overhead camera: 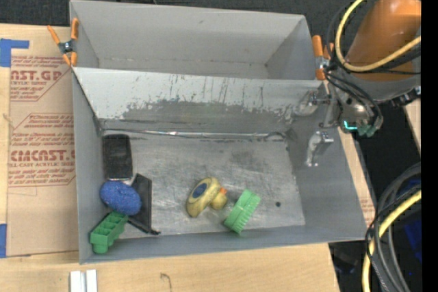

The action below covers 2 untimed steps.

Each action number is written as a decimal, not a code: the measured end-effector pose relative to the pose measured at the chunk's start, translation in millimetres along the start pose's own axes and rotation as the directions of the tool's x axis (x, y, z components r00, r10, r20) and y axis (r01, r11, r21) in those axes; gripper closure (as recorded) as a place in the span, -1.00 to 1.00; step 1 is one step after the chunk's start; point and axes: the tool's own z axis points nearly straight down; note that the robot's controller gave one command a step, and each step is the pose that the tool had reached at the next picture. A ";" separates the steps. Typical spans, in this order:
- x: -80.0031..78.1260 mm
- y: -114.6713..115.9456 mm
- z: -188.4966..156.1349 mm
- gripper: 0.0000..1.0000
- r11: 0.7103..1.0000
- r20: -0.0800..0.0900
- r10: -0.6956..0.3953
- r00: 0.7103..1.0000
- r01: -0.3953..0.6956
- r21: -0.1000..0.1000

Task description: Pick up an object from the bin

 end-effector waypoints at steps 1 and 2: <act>-1.6 0.7 -4.9 -1.00 1.000 0.008 -0.002 1.000 0.002 0.001; 0.0 36.1 22.6 -1.00 0.987 0.013 -0.158 0.987 0.158 0.006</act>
Offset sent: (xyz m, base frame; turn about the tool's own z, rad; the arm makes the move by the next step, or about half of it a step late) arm -0.0049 0.0971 -0.0694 -0.4028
